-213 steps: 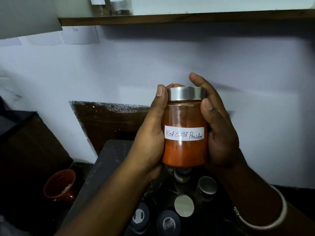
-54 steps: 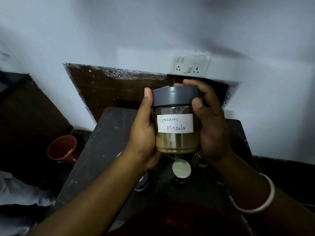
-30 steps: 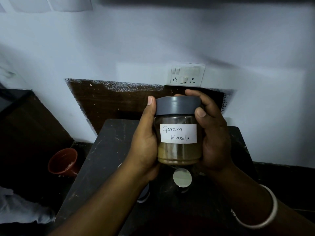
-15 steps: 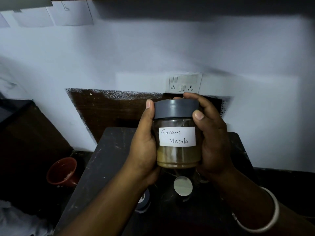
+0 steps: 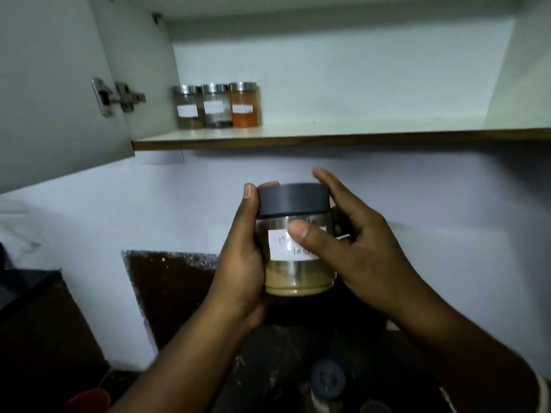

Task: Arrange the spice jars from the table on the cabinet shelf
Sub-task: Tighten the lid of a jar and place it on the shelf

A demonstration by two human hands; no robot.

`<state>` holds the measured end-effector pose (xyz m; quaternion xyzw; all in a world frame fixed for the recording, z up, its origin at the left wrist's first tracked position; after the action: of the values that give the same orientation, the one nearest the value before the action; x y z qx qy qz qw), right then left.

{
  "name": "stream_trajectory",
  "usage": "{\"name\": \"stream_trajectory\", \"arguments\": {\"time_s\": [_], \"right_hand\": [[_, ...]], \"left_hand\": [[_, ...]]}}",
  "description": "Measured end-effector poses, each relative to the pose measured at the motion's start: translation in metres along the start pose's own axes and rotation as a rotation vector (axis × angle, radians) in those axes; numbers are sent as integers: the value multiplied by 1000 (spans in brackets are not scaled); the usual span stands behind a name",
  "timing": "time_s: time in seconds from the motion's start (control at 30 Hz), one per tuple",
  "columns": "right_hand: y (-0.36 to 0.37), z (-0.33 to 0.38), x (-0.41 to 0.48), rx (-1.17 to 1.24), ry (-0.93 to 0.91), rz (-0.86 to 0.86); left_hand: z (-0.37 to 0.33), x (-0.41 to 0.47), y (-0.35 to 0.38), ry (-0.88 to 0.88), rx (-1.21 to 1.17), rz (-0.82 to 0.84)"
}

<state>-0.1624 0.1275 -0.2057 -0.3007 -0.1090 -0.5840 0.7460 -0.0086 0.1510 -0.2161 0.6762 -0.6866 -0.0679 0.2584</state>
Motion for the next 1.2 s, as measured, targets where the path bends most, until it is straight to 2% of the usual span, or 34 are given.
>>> {"name": "stream_trajectory", "arguments": {"time_s": [0.23, 0.3, 0.37, 0.43, 0.47, 0.53, 0.6, 0.63, 0.7, 0.77, 0.97, 1.1, 1.2], "right_hand": [[-22, 50, 104, -70, -139, -90], [-23, 56, 141, -102, -137, -117], [-24, 58, 178, -166, -131, -154], [-23, 56, 213, -234, -131, -188], [-22, 53, 231, -251, -128, -202], [-20, 43, 263, -264, -109, -207], [-16, 29, 297, -279, -77, -191], [-12, 22, 315, -293, -60, -184], [-5, 7, 345, -324, -21, -172], [5, -8, 373, -357, 19, -158], [33, -37, 429, -429, 147, -74], [36, -52, 443, -454, 219, -107], [34, -60, 450, -421, 232, -75]], "left_hand": [[-72, 94, 17, 235, 99, 108], [-92, 134, 11, 331, 144, 19], [-107, 177, -1, 450, 253, -225], [-118, 215, -19, 578, 544, -417], [-123, 232, -30, 619, 765, -462], [-126, 257, -51, 565, 1222, -456], [-122, 279, -71, 387, 1613, -330], [-118, 286, -78, 289, 1779, -217], [-112, 294, -85, 165, 1979, -48], [-112, 303, -88, 136, 1950, -14], [-108, 312, -97, 190, 1955, 15], [-108, 312, -95, 154, 1875, -65], [-105, 312, -92, 118, 1758, -247]]}}
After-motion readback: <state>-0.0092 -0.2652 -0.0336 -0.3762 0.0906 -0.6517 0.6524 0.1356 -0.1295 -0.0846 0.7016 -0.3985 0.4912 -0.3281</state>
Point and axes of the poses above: each hand's wrist, its own x-axis towards the middle knuckle, its own y-axis out of the palm, z = x × y, the point moved 1 cm from there along x, towards the middle knuckle, and after that the axes turned 2 degrees about -x, right-handed, at the moved point
